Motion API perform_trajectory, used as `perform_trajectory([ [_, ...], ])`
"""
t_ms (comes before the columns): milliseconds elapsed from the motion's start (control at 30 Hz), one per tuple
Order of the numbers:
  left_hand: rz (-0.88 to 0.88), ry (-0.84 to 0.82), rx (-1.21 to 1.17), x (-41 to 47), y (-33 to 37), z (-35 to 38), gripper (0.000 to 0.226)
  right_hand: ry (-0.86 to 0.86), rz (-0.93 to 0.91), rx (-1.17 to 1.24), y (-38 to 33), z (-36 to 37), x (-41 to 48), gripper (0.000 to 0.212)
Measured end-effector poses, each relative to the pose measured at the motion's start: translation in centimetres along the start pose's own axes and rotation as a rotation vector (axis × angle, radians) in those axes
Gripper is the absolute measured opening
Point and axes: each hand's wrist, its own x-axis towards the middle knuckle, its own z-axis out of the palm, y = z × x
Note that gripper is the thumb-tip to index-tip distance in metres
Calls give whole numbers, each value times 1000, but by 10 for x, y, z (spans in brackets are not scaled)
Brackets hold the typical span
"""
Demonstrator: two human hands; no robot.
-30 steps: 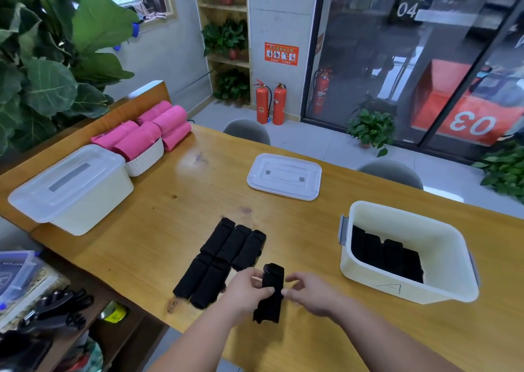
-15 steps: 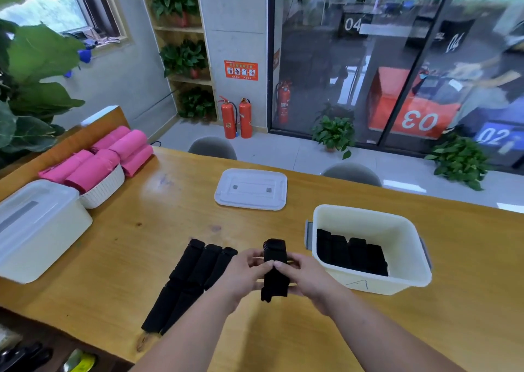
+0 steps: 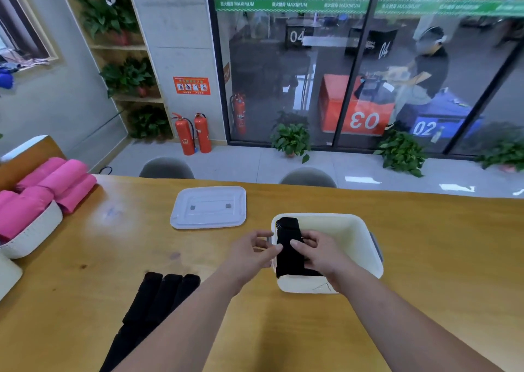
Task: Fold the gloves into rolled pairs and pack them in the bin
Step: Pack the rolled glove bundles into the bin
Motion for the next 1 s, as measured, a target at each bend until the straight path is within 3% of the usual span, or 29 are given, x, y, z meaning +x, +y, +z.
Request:
perform_trajectory([
  [233,134,19,525,38,-3,20,56,200,76,-109,8,-75,20,18],
  [433,188,-5,697,46,-16,29,65,410,128,-941,21,-116,43,11],
  [633,230,-18,702,45,-31,32,64,422,277,-1372,40,-104,70,22],
  [867,263,-8,686,39,-35,31,59,284,420,-1277,53,-95,89,24],
  [1000,256,-13,676,38,-36,29,58,244,475,-1122,57,-98,92,43],
])
